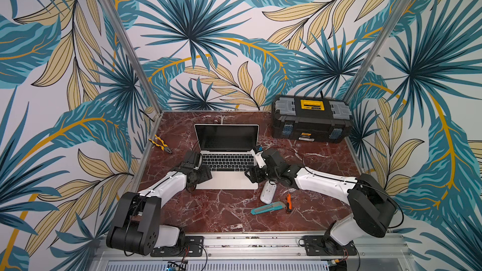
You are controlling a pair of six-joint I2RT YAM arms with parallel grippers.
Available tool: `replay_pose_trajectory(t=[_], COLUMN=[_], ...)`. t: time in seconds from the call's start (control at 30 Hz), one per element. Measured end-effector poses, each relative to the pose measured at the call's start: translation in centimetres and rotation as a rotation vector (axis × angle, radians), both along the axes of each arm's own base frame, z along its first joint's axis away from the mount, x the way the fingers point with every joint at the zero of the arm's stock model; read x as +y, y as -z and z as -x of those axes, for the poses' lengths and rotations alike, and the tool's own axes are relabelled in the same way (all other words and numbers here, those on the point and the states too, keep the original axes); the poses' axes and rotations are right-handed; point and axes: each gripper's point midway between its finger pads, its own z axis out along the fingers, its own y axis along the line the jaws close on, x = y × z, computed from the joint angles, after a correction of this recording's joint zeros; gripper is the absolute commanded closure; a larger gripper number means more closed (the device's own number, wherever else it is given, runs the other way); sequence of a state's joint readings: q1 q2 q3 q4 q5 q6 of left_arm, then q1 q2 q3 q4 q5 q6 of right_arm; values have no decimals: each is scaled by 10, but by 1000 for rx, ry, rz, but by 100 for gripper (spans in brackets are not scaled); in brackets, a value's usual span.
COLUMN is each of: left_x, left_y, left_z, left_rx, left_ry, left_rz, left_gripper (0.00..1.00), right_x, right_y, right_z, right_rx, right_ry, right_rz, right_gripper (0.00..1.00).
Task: Remove the wireless mouse receiver from the laptop
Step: Adjust the laptop at the center of the board, then take out the USB plug from the USB port.
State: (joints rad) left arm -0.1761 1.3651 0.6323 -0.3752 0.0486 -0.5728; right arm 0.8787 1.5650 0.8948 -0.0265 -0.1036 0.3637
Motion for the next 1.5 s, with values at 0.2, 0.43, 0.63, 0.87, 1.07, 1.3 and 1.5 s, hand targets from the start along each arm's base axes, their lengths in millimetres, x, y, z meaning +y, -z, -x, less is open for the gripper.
replay_pose_trajectory(t=[0.2, 0.43, 0.63, 0.87, 1.07, 1.3, 1.5], left_x=[4, 14, 26, 28, 28, 27, 27], left_y=[-12, -28, -20, 1, 6, 7, 7], left_z=[-1, 3, 18, 27, 24, 21, 20], left_rx=[13, 6, 79, 169, 189, 188, 185], left_ry=[8, 19, 3, 11, 6, 6, 8], left_rz=[-36, -105, -168, -186, -164, -152, -149], left_gripper=[20, 29, 36, 40, 42, 43, 43], right_x=[-28, -33, -33, -53, -64, -67, -74], right_y=[-17, -42, -47, -37, -26, 4, 44], right_z=[-32, -45, -64, -77, -85, -87, -99], right_rx=[-74, -282, -381, -386, -373, -362, -312], right_ry=[-33, -202, -270, -264, -298, -454, -577], right_rz=[-13, 65, 146, 181, 219, 335, 483], right_gripper=[26, 25, 25, 25, 24, 26, 32])
